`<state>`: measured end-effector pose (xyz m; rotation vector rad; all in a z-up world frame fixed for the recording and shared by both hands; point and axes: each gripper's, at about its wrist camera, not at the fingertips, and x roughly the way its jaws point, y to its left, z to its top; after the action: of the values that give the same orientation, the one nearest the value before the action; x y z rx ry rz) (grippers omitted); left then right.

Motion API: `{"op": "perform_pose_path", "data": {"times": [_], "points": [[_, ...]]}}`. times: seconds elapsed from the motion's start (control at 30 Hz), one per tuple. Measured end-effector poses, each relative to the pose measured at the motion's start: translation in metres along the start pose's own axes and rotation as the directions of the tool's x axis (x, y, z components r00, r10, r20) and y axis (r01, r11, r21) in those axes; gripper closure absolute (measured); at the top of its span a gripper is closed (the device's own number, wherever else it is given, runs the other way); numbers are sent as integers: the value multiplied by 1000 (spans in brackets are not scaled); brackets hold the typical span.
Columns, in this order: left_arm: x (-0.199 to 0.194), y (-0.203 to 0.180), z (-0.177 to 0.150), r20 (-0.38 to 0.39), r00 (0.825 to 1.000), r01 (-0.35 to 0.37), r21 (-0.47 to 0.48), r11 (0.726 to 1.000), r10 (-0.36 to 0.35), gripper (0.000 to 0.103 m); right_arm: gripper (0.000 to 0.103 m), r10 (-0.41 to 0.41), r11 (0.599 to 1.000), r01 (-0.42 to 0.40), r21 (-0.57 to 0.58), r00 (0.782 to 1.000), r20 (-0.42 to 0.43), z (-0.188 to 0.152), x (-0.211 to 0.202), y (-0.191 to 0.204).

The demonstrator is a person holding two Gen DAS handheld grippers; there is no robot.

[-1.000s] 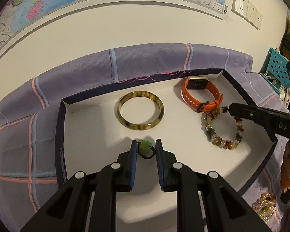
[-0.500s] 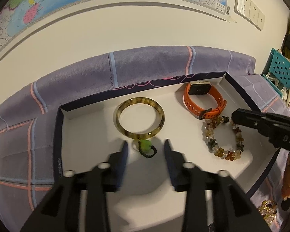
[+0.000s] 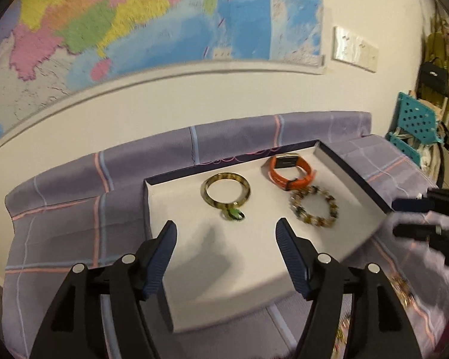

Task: Organize jewelry
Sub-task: 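Move the right gripper back to the pile and grasp the clear crystal necklace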

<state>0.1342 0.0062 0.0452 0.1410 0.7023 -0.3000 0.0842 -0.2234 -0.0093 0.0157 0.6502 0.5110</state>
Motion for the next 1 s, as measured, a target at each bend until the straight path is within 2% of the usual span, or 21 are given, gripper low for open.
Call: {"op": "perform_pose_path", "data": {"times": [0.2, 0.3, 0.37, 0.43, 0.5, 0.67, 0.73, 1.0], "points": [[-27, -5, -25, 4, 999, 43, -1, 999, -43, 35, 61, 5, 991, -19, -131, 994, -112, -50, -9, 44], [-33, -7, -41, -15, 999, 51, -6, 999, -51, 35, 62, -12, 991, -6, -136, 991, -132, -62, -2, 51], [-36, -9, -50, -27, 998, 54, -9, 999, -54, 35, 62, -47, 992, 31, -124, 991, -128, -66, 4, 52], [-37, -7, -58, -39, 998, 58, -25, 998, -59, 35, 68, -58, 994, 44, -100, 989, -136, -69, 10, 50], [-38, -5, -64, -48, 997, 61, -43, 997, -63, 35, 79, -52, 997, 43, -70, 989, -135, -67, 15, 44], [-43, -3, -74, -57, 996, 60, -54, 997, -63, 35, 79, -50, 998, 45, -44, 991, -122, -64, 19, 41], [-46, -3, -76, -53, 996, 63, -53, 997, -66, 35, 93, -28, 999, 25, -30, 995, -100, -61, 11, 39], [-56, -7, -82, -42, 995, 91, -27, 995, -93, 35, 92, 31, 999, -30, 39, 999, -15, -48, -22, 27]]}}
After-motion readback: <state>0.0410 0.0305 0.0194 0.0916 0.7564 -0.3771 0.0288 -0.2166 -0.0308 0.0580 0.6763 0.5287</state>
